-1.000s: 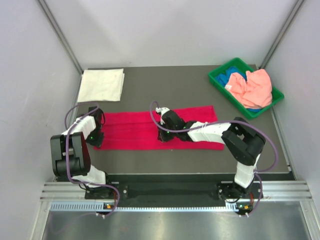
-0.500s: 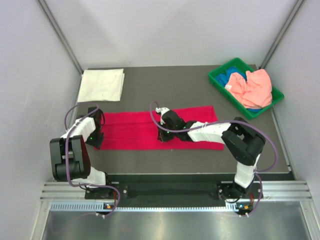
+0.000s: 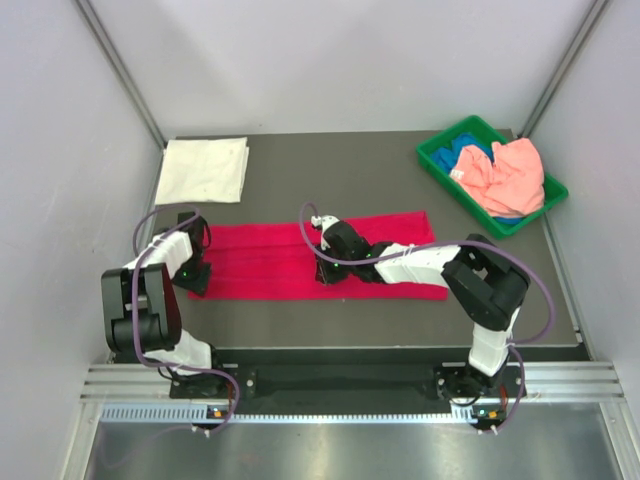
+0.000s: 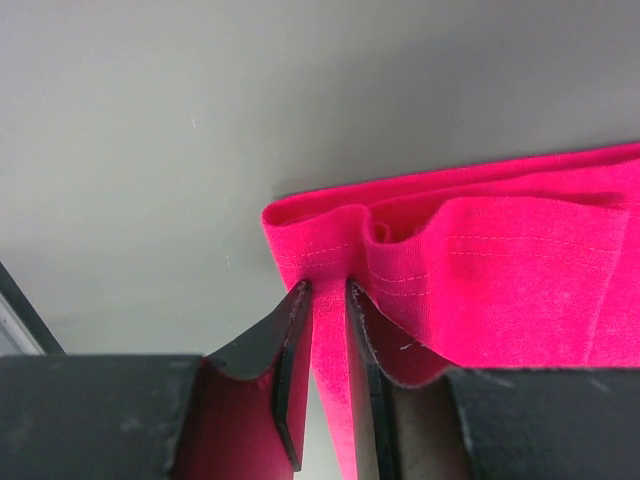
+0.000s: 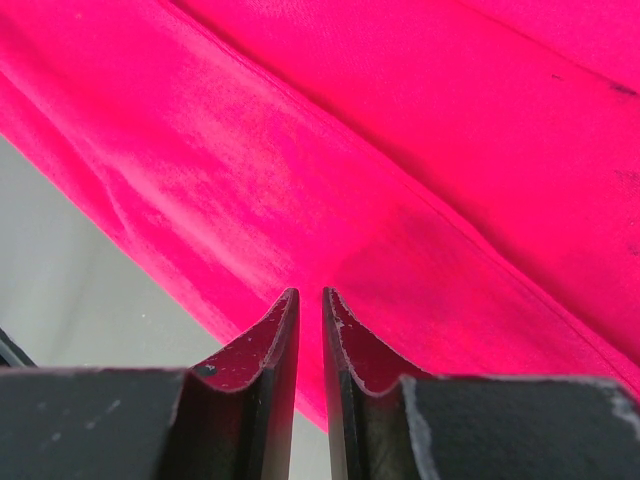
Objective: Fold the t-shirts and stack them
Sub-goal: Fold the tshirt
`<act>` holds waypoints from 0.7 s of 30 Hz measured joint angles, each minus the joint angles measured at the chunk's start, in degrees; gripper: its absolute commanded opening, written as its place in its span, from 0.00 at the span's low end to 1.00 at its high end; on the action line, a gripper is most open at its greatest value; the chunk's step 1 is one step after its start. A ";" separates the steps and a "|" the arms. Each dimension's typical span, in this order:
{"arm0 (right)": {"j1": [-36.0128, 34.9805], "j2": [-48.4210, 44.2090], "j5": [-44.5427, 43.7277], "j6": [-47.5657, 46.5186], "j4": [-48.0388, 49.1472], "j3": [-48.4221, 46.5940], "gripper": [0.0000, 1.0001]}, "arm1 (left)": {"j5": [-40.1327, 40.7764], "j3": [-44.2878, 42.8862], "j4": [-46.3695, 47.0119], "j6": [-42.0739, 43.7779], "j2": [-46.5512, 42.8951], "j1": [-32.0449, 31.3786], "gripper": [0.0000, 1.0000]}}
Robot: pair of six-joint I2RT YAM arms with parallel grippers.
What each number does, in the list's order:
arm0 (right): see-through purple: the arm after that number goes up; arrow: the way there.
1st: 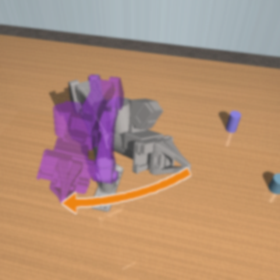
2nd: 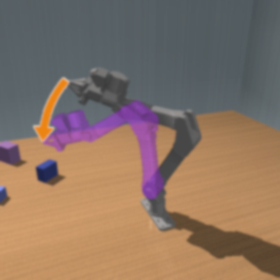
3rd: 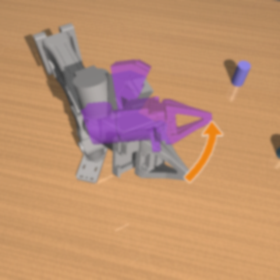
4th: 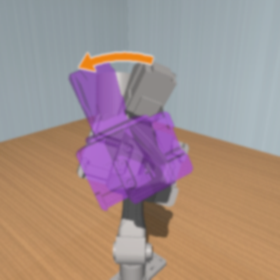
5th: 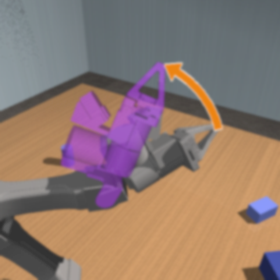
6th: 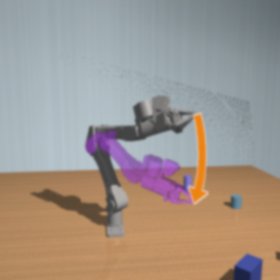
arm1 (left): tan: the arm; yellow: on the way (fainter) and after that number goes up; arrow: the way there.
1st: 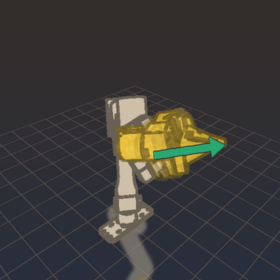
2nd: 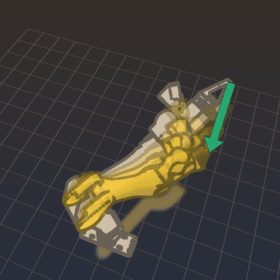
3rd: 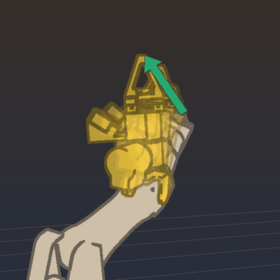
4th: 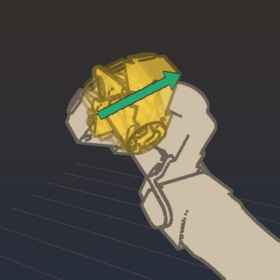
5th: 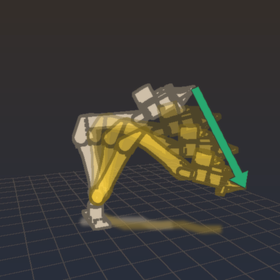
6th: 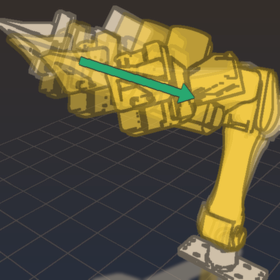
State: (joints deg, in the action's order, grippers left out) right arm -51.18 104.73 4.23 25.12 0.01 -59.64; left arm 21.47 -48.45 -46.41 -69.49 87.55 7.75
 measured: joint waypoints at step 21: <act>0.00 0.92 0.00 0.00 0.00 -0.02 0.16 | -1.68 -0.28 2.23 -0.59 0.04 -0.44 0.24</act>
State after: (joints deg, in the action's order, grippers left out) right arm -51.18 105.65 4.23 25.12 0.01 -59.66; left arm 19.79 -48.73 -44.18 -70.08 87.59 7.31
